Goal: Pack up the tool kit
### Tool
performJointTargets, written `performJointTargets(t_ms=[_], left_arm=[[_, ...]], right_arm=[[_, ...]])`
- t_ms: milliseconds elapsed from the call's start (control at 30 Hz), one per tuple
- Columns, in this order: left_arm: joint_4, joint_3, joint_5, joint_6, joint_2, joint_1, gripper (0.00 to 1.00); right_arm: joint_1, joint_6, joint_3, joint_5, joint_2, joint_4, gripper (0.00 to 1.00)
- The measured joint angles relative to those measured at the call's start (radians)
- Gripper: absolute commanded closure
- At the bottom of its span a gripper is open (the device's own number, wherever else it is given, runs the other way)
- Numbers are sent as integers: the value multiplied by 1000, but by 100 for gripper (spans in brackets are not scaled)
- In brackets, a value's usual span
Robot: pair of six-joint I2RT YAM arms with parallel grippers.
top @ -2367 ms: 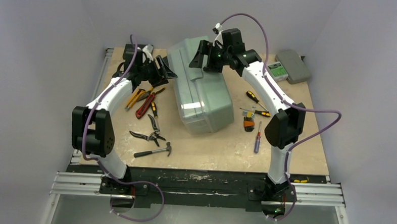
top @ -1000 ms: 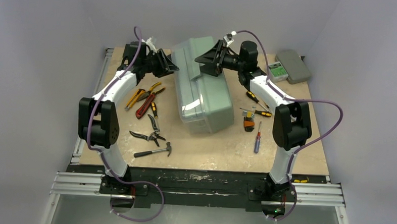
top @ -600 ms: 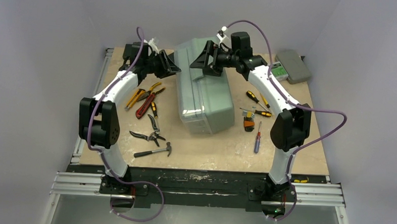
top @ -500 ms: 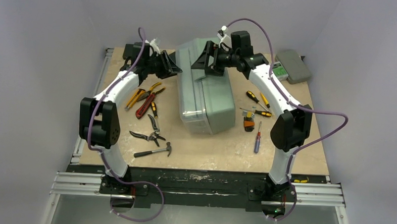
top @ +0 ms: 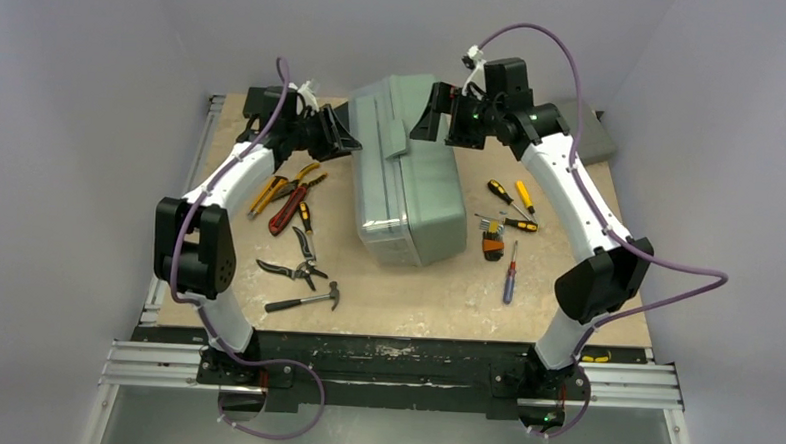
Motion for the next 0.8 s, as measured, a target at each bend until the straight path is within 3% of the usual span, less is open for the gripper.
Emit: performJointTargets(t_ms=[233,367,500,667,800], left_arm=[[-30,-90,-8,3,-87,0,52],[-26,-158,-16,2,-150,-1,39],[4,-247,-17,-8,-213,-1,32],[72,-307,14,-42,-220,-7,32],[143,-311,51,-76,-193,-22,37]], right_arm=[[-46,-38,-72,122,-68,-23,1],[-64,-45,-151,117,-68,-11,1],[-76,-42,-282,53,-68,37,1],[-109,-13,-397,-88,-95,156,2],[-148,14,-472,-183,-109,244,5]])
